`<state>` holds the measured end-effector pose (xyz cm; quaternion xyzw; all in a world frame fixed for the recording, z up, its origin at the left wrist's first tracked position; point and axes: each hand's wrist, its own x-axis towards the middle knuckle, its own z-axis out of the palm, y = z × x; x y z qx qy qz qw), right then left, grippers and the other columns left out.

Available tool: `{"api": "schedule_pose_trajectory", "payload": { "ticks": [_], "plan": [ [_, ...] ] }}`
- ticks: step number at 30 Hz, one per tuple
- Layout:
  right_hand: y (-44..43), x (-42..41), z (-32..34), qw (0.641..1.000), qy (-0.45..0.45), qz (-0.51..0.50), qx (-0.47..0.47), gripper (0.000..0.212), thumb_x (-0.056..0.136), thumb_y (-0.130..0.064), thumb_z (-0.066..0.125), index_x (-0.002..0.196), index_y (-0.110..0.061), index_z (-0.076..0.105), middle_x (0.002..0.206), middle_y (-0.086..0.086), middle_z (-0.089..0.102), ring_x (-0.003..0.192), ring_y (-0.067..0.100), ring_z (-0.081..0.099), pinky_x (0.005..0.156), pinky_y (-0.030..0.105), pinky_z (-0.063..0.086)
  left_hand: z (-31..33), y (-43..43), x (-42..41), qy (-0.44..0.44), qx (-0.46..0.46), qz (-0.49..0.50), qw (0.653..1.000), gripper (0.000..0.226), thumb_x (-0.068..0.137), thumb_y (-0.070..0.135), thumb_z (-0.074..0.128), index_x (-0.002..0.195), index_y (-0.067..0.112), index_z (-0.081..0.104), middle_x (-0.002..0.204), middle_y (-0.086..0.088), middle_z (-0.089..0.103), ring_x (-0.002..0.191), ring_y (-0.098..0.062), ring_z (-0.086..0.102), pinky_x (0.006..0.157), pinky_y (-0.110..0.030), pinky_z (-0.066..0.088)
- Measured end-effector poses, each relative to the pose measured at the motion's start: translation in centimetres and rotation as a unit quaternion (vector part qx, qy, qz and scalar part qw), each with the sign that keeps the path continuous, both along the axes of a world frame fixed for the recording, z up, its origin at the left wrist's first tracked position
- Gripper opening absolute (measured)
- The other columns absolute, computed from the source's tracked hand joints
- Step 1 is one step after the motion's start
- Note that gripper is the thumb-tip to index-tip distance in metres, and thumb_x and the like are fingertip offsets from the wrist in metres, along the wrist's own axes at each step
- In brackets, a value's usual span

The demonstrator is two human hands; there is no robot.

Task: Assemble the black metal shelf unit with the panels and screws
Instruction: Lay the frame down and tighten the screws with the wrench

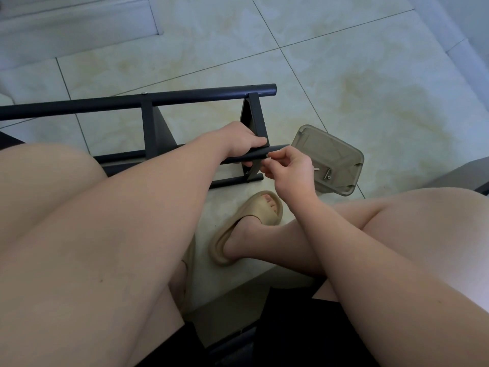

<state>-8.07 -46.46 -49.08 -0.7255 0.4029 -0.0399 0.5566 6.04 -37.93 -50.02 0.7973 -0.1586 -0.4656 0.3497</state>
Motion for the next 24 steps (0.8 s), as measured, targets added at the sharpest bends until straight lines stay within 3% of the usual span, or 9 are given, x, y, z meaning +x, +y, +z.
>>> {"api": "schedule_pose_trajectory", "payload": {
  "ticks": [5,8,14,19,24],
  "plan": [
    [0.2,0.3,0.2,0.995,-0.027,-0.055,0.084,0.016,0.091,0.005,0.066,0.082,-0.007,0.061,0.077,0.013,0.071,0.061,0.014,0.069,0.067,0.03,0.061,-0.2,0.0,0.1,0.01,0.0,-0.003,1.0,0.039,0.097,0.038,0.058,0.1,0.003,0.075,0.088,-0.019,0.076,0.08,-0.027,0.069,0.071,-0.033,0.05],
    [0.2,0.5,0.2,0.993,-0.022,-0.07,0.092,0.018,0.09,0.004,0.067,0.08,-0.008,0.059,0.077,0.012,0.071,0.061,0.015,0.069,0.065,0.029,0.06,-0.2,0.0,0.0,0.009,-0.003,0.0,1.0,0.038,0.097,0.036,0.058,0.099,0.002,0.075,0.091,-0.02,0.075,0.08,-0.027,0.069,0.07,-0.032,0.05],
    [-1.0,1.0,0.0,0.998,0.048,-0.018,0.028,0.026,0.087,-0.009,0.076,0.073,-0.013,0.054,0.075,0.013,0.074,0.063,0.02,0.07,0.071,0.039,0.058,-0.1,-0.1,0.0,0.006,-0.002,0.002,1.0,0.038,0.097,0.035,0.059,0.104,0.0,0.072,0.085,-0.019,0.076,0.075,-0.026,0.068,0.07,-0.031,0.051],
    [-2.5,2.0,0.4,0.996,0.064,0.061,0.015,0.021,0.091,-0.006,0.071,0.076,-0.011,0.057,0.075,0.012,0.074,0.063,0.019,0.072,0.068,0.035,0.059,-0.7,-0.2,-0.2,-0.028,-0.01,0.031,0.999,0.037,0.096,0.031,0.061,0.104,-0.004,0.069,0.063,-0.008,0.069,0.054,-0.018,0.065,0.047,-0.02,0.045],
    [-3.4,4.0,0.4,0.983,0.096,0.143,-0.069,0.017,0.092,-0.009,0.068,0.084,-0.014,0.054,0.071,0.003,0.074,0.062,0.013,0.073,0.067,0.036,0.061,-0.8,-0.1,0.7,-0.091,-0.002,0.042,0.995,0.041,0.094,0.037,0.059,0.097,-0.002,0.071,0.059,-0.005,0.069,0.046,-0.011,0.062,0.062,-0.028,0.046]
  ]
}}
